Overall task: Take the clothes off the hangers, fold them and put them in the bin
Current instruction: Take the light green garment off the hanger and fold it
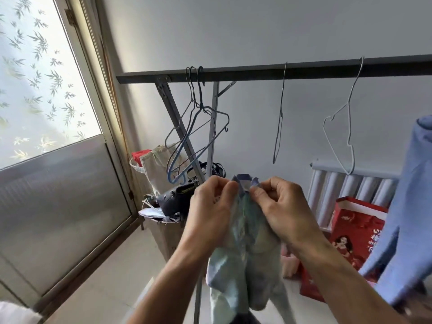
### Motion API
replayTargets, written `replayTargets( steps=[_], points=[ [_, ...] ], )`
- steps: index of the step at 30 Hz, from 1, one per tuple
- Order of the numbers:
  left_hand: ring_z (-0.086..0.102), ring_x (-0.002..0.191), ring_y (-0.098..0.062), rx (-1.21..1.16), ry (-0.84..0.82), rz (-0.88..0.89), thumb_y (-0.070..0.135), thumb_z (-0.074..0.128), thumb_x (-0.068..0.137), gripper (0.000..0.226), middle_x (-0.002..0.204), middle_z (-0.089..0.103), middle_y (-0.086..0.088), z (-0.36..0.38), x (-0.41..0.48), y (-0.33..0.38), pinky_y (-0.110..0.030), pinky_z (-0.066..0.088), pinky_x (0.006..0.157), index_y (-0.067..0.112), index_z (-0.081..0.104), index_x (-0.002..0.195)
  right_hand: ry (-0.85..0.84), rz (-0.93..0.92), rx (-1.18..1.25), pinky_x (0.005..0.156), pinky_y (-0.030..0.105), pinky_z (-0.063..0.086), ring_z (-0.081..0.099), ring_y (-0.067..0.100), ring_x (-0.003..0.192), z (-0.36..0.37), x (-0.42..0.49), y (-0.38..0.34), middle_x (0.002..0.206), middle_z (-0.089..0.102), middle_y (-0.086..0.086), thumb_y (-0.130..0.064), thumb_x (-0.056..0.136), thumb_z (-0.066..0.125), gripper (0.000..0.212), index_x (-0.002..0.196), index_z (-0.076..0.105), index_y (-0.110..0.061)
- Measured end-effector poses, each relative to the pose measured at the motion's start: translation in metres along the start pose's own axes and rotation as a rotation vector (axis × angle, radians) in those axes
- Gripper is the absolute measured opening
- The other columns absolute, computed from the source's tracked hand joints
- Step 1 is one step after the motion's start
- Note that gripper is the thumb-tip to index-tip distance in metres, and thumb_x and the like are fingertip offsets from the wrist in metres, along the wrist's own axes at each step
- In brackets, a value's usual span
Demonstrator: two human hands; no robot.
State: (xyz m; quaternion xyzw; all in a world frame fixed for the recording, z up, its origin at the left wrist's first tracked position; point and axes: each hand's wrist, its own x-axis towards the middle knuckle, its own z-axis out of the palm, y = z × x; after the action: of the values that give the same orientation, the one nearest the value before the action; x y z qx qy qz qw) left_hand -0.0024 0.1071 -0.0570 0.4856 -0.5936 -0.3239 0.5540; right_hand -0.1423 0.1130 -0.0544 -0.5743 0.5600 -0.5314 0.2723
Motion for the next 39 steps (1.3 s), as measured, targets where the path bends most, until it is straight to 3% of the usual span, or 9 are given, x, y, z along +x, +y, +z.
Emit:
replayTargets(
  steps=[6, 11, 15, 17, 23, 25, 28, 32, 39],
  points=[
    [0.061, 0.064, -0.014, -0.03, -0.018, 0.031, 0.023, 0.063, 0.095, 0.015, 0.07, 0.068, 0.001, 0.01, -0.007, -0.002, -0.039, 0.053, 0.058, 0.019, 0.066, 0.081, 0.01, -0.048, -0.022, 0.074, 0.042, 0.058, 0.07, 0.011, 0.074, 0.004, -0.006, -0.006, 0.075, 0.072, -0.003, -0.028, 0.09, 0.066, 0.012, 0.084, 0.069, -0.018],
    [0.071, 0.072, -0.028, -0.045, -0.023, 0.024, 0.032, 0.061, 0.093, 0.013, 0.076, 0.072, -0.003, 0.011, -0.009, 0.001, -0.055, 0.059, 0.063, 0.025, 0.063, 0.082, 0.012, -0.124, -0.023, 0.072, 0.037, 0.059, 0.069, 0.005, 0.071, 0.004, -0.011, -0.009, 0.075, 0.071, -0.006, -0.027, 0.092, 0.063, 0.01, 0.085, 0.067, -0.02],
    [0.071, 0.067, -0.03, -0.144, -0.083, -0.033, 0.071, 0.043, 0.088, 0.054, 0.077, 0.07, -0.008, 0.008, -0.017, 0.015, -0.045, 0.059, 0.059, 0.021, 0.064, 0.088, -0.07, -0.115, 0.065, 0.069, 0.041, 0.06, 0.07, 0.008, 0.07, 0.004, -0.017, -0.014, 0.072, 0.07, -0.007, -0.048, 0.089, 0.058, 0.026, 0.085, 0.064, -0.023],
    [0.073, 0.07, -0.028, -0.275, -0.164, -0.077, 0.069, 0.034, 0.088, 0.066, 0.083, 0.073, -0.01, 0.008, -0.025, 0.026, -0.038, 0.058, 0.059, 0.011, 0.065, 0.097, -0.122, -0.103, 0.085, 0.067, 0.04, 0.061, 0.07, 0.008, 0.07, 0.003, -0.018, -0.015, 0.073, 0.07, -0.01, -0.059, 0.08, 0.062, 0.036, 0.087, 0.062, -0.024],
    [0.067, 0.065, -0.012, -0.075, -0.194, -0.022, 0.054, 0.05, 0.082, 0.049, 0.087, 0.067, -0.015, -0.018, -0.015, 0.029, -0.035, 0.059, 0.061, 0.016, 0.07, 0.105, -0.206, -0.14, 0.043, 0.068, 0.027, 0.052, 0.062, 0.012, 0.076, -0.014, -0.009, -0.014, 0.08, 0.064, -0.001, -0.026, 0.095, 0.059, 0.01, 0.089, 0.06, -0.018],
    [0.062, 0.084, 0.001, 0.096, -0.156, 0.138, 0.063, 0.059, 0.081, 0.053, 0.111, 0.06, -0.008, -0.033, 0.003, 0.026, -0.026, 0.054, 0.073, 0.03, 0.064, 0.122, -0.325, -0.156, 0.077, 0.068, 0.023, 0.046, 0.057, 0.008, 0.073, -0.022, -0.006, -0.016, 0.075, 0.06, -0.005, -0.023, 0.095, 0.057, 0.012, 0.086, 0.059, -0.017],
    [0.042, 0.125, 0.006, 0.279, -0.453, 0.308, 0.08, 0.055, 0.069, 0.075, 0.139, 0.042, 0.013, -0.041, 0.027, 0.032, -0.008, 0.035, 0.097, 0.043, 0.05, 0.133, -0.476, -0.204, 0.125, 0.067, 0.024, 0.044, 0.054, 0.01, 0.073, -0.032, -0.001, -0.022, 0.074, 0.058, -0.001, -0.02, 0.095, 0.058, 0.012, 0.086, 0.06, -0.013],
    [0.044, 0.063, -0.007, 0.305, -0.554, 0.324, 0.061, 0.067, 0.073, 0.062, 0.071, 0.049, 0.002, -0.03, 0.041, 0.04, -0.031, 0.036, 0.059, 0.0, 0.061, 0.086, -0.46, -0.271, 0.232, 0.064, 0.021, 0.044, 0.054, 0.01, 0.073, -0.038, 0.005, -0.034, 0.076, 0.059, 0.003, -0.028, 0.089, 0.06, 0.019, 0.086, 0.061, -0.009],
    [0.032, 0.048, -0.002, 0.324, -0.387, 0.445, 0.028, 0.066, 0.091, 0.038, 0.05, 0.036, 0.013, -0.024, 0.043, 0.056, -0.014, 0.026, 0.046, 0.023, 0.046, 0.059, -0.379, -0.225, 0.072, 0.057, 0.022, 0.047, 0.059, 0.009, 0.066, -0.057, 0.008, -0.007, 0.07, 0.063, 0.0, -0.002, 0.089, 0.063, 0.01, 0.087, 0.064, -0.012]
  ],
)
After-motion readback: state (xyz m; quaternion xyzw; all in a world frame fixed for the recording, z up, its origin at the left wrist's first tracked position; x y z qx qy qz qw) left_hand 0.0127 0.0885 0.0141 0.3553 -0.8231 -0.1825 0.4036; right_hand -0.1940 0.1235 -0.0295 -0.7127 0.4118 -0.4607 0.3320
